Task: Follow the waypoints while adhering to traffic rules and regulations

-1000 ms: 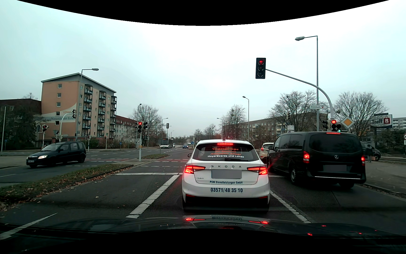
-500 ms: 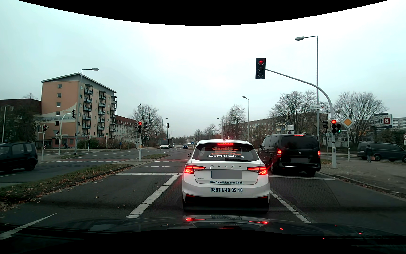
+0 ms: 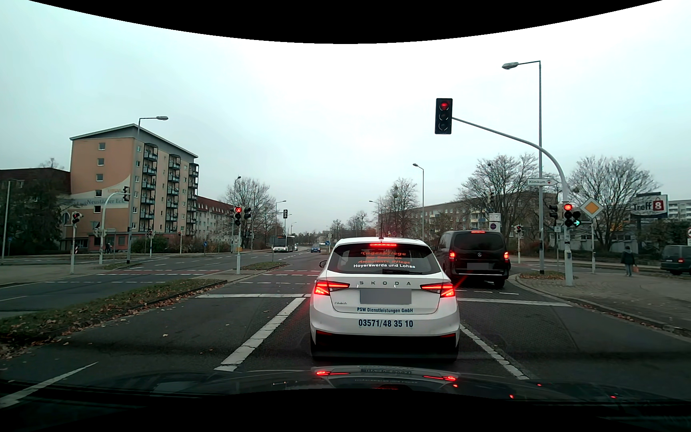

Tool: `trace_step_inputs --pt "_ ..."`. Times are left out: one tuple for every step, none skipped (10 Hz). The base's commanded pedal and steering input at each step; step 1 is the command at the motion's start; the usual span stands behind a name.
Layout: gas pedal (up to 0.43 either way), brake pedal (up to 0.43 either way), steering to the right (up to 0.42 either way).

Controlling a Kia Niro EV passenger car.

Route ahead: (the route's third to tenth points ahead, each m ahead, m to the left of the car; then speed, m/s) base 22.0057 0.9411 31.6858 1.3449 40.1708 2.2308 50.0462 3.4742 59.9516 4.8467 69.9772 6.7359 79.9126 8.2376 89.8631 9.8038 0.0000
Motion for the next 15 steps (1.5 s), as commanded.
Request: trace_step_inputs --pt "0.0 0.384 -0.004" --pt "0.0 0.384 -0.004" --pt "0.0 0.384 -0.005" --pt "0.0 0.384 -0.005" --pt "0.0 0.384 -0.005" --pt "0.0 0.384 -0.005" --pt "0.0 0.384 -0.004" --pt "0.0 0.384 -0.005" --pt "0.0 0.384 -0.005" --pt "0.0 0.384 -0.005" --pt "0.0 0.384 -0.005" --pt "0.0 0.384 -0.004" --pt "0.0 0.384 -0.005" --pt "0.0 0.384 -0.004" --pt "0.0 0.384 -0.005"
